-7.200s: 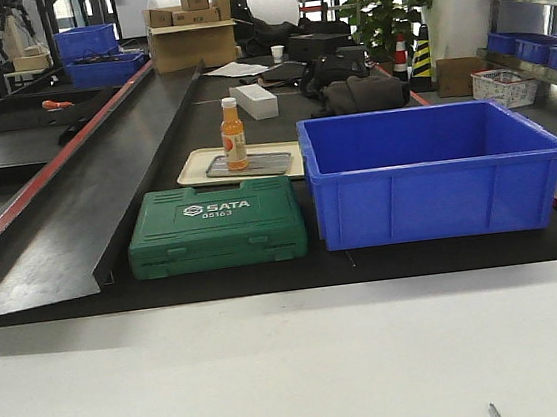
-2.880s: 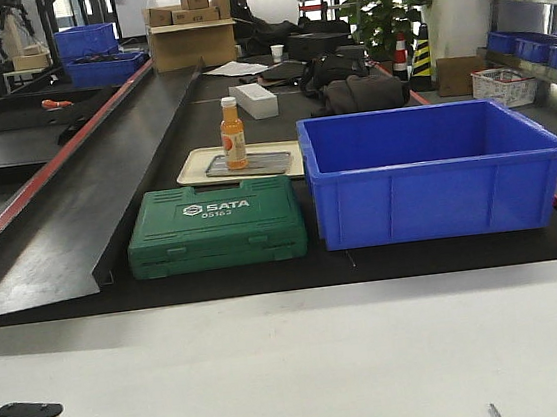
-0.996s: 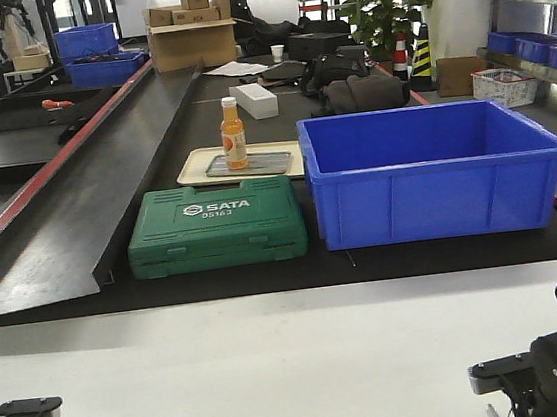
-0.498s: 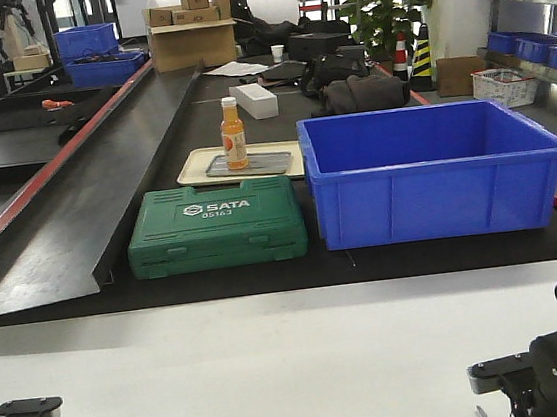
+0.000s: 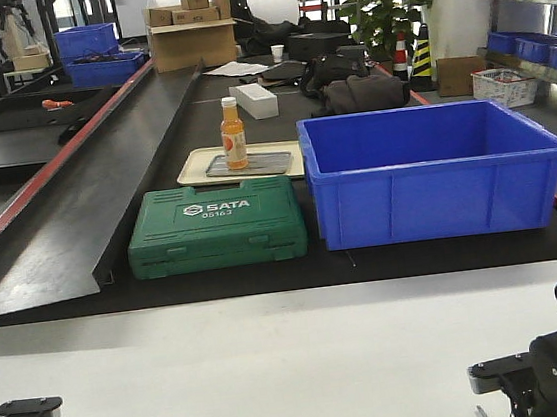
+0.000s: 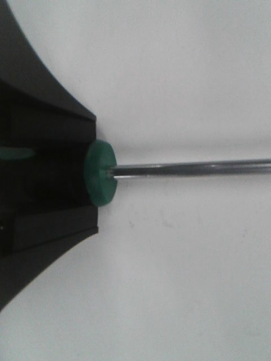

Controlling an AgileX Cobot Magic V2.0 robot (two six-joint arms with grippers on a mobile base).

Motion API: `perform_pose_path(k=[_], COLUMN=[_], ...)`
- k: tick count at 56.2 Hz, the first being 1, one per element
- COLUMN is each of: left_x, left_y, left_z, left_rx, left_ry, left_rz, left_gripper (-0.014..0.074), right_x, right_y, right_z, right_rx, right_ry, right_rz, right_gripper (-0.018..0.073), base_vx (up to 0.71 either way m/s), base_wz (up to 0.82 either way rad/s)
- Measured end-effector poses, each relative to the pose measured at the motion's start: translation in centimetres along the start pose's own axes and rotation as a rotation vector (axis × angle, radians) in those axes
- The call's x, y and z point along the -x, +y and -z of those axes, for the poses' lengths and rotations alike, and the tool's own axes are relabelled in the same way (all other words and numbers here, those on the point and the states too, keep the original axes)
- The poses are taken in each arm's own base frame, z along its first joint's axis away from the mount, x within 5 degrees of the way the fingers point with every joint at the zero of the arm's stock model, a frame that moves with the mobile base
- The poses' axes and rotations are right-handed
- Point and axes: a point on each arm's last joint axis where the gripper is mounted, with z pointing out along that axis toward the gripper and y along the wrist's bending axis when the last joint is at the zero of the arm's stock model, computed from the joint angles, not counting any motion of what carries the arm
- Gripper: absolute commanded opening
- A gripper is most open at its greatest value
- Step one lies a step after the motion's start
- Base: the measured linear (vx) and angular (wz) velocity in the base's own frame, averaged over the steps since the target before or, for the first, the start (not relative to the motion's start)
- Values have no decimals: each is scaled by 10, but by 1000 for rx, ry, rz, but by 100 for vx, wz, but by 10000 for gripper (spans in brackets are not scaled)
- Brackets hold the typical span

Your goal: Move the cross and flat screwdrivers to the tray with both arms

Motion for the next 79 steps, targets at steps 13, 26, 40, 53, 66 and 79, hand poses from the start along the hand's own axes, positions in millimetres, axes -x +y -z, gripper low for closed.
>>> perform_pose_path(k=[13, 26, 40, 53, 66, 79], left_x=[0, 0, 0, 0, 0, 1], left_y=[0, 0, 0, 0, 0, -1], left_z=[0, 0, 0, 0, 0, 7], left_rx=[0, 0, 0, 0, 1, 6], left_ry=[0, 0, 0, 0, -2, -38], left_rz=[0, 0, 0, 0, 0, 3], left_gripper=[0, 1, 4, 4, 4, 2], right_x=[0, 0, 0, 0, 0, 0], right_y=[0, 0, 0, 0, 0, 2], right_z=[0, 0, 0, 0, 0, 4], right_rx=[0, 0, 0, 0, 5, 22], right_ry=[0, 0, 0, 0, 2, -3], right_rz=[-7, -12, -13, -13, -20, -45], right_gripper=[319, 319, 319, 294, 77, -13], base_vx=[0, 0, 0, 0, 0, 0], base_wz=[0, 0, 0, 0, 0, 0])
